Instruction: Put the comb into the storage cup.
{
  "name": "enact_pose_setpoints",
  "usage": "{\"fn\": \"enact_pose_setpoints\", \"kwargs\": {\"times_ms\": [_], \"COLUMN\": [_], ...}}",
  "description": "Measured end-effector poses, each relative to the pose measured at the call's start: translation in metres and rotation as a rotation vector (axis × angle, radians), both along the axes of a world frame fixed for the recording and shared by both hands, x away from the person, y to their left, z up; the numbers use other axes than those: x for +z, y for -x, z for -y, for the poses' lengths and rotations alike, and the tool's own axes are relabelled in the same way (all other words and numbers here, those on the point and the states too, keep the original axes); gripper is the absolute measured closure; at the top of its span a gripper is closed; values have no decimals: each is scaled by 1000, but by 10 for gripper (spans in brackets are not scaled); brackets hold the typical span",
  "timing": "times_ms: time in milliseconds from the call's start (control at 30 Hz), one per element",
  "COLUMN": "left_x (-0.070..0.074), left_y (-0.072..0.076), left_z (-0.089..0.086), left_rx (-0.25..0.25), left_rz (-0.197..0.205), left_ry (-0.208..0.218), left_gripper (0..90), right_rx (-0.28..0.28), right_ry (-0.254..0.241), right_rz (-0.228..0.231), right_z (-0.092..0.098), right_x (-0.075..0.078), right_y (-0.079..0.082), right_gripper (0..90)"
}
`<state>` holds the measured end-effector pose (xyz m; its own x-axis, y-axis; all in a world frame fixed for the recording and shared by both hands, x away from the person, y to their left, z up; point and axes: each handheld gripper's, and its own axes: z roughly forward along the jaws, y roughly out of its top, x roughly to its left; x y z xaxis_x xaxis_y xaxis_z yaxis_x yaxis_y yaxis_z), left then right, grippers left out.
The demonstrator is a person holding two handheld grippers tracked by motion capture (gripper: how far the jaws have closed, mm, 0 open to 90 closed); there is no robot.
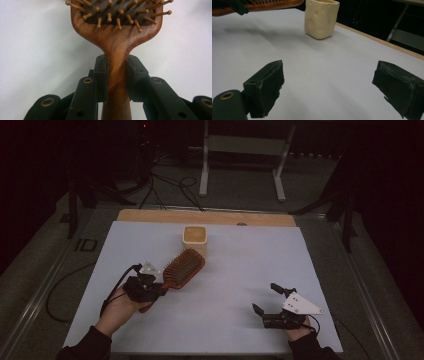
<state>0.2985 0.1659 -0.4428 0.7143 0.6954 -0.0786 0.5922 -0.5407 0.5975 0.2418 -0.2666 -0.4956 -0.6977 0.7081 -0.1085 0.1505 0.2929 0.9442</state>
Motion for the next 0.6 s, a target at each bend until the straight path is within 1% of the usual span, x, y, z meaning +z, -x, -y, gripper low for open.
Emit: {"fn": "enact_pose_setpoints", "kwargs": {"times_ms": [67, 100, 133, 200, 233, 300, 400, 433, 467, 533, 600], "left_x": [2, 3, 4, 5, 6, 7, 8, 7, 7, 6, 6], "left_y": [0, 1, 1, 2, 2, 4, 9, 11, 12, 15, 17], "left_z": [3, 5, 7, 11, 13, 17, 23, 25, 27, 29, 30], "left_rx": [-2, 1, 8, 8, 7, 19, 65, 72, 74, 76, 69], "left_rz": [14, 29, 31, 49, 51, 81, 131, 146, 156, 156, 160], "left_ry": [19, 24, 36, 54, 68, 81, 106, 108, 108, 113, 111], "left_gripper": [733, 733, 733, 733, 733, 733, 733, 733, 733, 733, 733], "right_rx": [2, 1, 1, -6, -12, -26, -39, -44, -40, -48, -54], "right_ry": [1, 3, 2, 5, 6, 7, 2, 5, 10, 14, 3], "right_rz": [5, 6, 3, 0, -2, -3, -12, -16, -10, -5, -3], "right_z": [-1, -1, -1, -2, -2, -3, -5, -6, -7, -9, -10], "right_x": [1, 1, 1, 1, 2, 3, 6, 7, 9, 14, 21], "right_y": [0, 1, 1, 0, 1, 1, 2, 3, 3, 4, 5], "right_gripper": [88, 88, 88, 88, 88, 88, 88, 88, 88, 88, 88]}}
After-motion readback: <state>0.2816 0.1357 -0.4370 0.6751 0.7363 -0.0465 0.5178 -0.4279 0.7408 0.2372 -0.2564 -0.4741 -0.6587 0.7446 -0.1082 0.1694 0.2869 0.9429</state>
